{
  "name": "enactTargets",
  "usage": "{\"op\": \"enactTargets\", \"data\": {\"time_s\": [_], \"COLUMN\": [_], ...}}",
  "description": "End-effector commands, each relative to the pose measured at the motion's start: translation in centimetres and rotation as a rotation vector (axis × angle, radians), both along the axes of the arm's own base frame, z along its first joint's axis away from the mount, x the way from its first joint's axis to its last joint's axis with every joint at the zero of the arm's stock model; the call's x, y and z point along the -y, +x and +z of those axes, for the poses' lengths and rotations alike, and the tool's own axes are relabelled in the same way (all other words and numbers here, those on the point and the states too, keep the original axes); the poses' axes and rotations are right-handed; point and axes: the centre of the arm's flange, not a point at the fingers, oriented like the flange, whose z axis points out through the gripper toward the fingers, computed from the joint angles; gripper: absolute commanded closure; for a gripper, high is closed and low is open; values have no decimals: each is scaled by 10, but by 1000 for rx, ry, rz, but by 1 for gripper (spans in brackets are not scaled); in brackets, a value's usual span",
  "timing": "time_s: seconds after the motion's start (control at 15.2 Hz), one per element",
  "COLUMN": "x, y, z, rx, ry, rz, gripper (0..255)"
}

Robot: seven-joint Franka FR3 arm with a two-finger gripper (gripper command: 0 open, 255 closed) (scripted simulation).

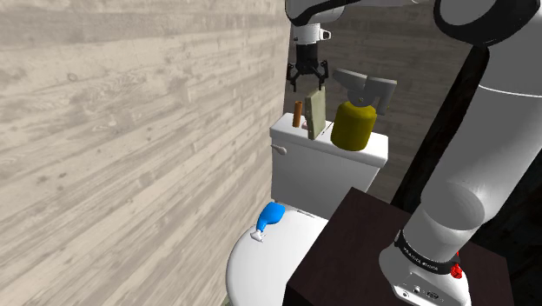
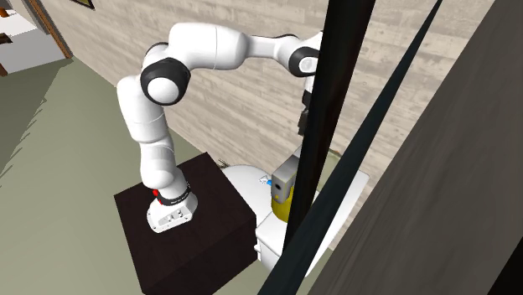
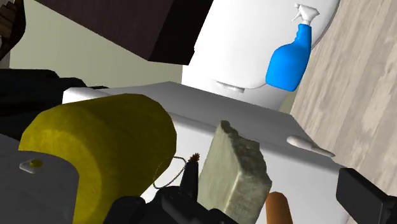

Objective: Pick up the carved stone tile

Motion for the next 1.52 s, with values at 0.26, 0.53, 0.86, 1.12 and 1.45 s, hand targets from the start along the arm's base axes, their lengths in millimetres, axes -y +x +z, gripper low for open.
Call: {"op": "enactTargets", "data": {"time_s": [0.26, 0.53, 0.86, 1.12, 1.45], "x": [75, 75, 75, 75, 75], "y": [7, 7, 7, 8, 8], "z": [-20, -41, -60, -60, -60], "rx": [-29, -29, -29, -29, -29], "ry": [-21, -21, -21, -21, -21], "rz": [-267, -267, -267, -267, -267], "gripper": [0, 0, 0, 255, 255]}}
